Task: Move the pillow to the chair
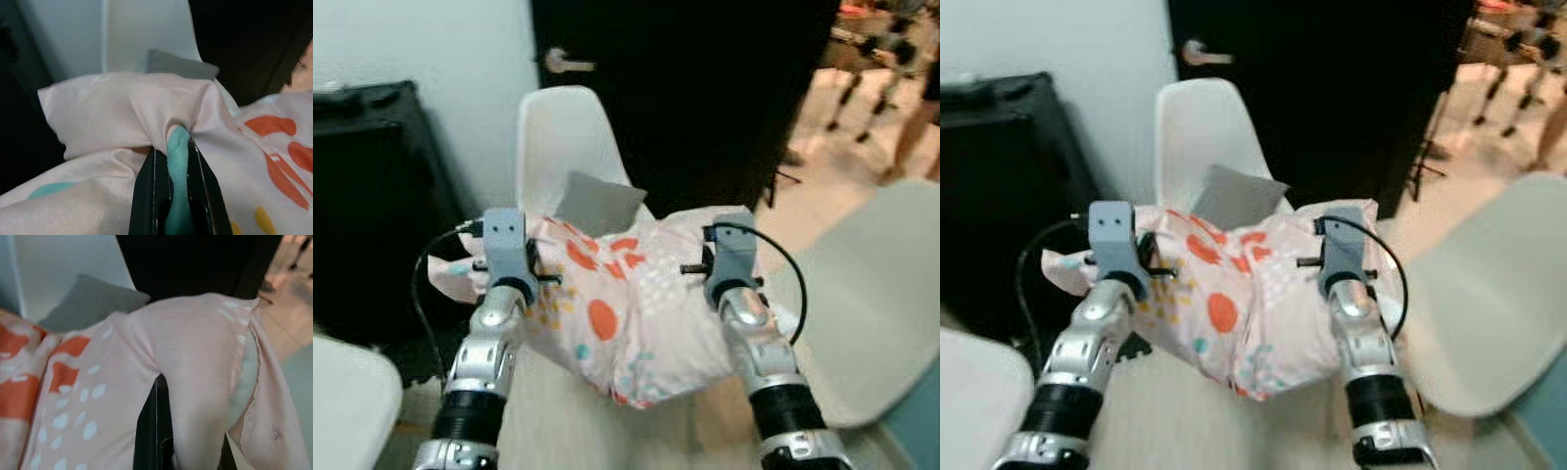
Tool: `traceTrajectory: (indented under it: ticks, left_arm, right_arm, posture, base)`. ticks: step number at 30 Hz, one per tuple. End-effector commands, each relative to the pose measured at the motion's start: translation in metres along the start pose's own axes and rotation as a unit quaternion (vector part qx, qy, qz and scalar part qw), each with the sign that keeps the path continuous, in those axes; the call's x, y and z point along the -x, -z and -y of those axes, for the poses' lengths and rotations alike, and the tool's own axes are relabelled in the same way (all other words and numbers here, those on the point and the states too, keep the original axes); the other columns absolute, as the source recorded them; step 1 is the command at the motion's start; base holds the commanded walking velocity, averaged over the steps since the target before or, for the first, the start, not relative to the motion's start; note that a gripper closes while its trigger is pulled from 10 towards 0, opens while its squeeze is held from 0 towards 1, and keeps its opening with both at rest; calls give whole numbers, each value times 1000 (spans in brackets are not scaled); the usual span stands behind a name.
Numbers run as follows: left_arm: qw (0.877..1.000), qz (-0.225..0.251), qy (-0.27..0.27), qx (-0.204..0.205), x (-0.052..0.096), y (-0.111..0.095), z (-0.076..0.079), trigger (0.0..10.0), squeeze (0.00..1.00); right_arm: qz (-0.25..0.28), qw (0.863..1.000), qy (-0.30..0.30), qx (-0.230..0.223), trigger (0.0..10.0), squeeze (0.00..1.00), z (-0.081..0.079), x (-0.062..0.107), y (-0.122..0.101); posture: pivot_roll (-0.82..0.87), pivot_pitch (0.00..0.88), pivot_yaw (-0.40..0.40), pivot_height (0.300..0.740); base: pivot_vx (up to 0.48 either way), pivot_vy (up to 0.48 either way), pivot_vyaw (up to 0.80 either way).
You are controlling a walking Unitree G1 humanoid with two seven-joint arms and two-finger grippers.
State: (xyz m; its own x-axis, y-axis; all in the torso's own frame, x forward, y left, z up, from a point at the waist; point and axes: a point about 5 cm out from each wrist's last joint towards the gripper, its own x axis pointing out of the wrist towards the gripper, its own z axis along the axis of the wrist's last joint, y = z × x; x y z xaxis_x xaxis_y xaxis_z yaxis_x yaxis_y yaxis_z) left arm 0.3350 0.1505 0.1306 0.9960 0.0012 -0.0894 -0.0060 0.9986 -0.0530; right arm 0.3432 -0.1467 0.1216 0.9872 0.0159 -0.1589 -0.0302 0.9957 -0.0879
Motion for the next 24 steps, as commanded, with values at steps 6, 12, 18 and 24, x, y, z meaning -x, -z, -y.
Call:
traceTrajectory:
  ticks: [6, 12, 18, 24]
  left_arm:
    - [1000, 9, 11, -11, 1, -5, 3, 10000, 0]
    - [1000, 7, 8, -9, 1, -5, 3, 10000, 0]
    - [1000, 3, 11, -10, 1, -5, 3, 10000, 0]
    - [1000, -3, 12, 4, 3, -3, 5, 10000, 0]
  right_arm:
    - [14, 1000, -6, 10, 10000, 0, 2, 1, -5]
    - [9, 1000, -1, 9, 10000, 0, 5, 4, -2]
    - [8, 1000, 2, 5, 10000, 0, 5, 5, -2]
    - [7, 1000, 2, 1, 10000, 0, 3, 7, -1]
  posture:
    - [35, 63, 25, 740]
    - [37, 65, 28, 740]
    - [33, 69, 32, 740]
    - [35, 73, 29, 740]
  base:
    - [0, 0, -800]
    - [0, 0, -800]
    - [0, 0, -800]
    - [0, 0, -800]
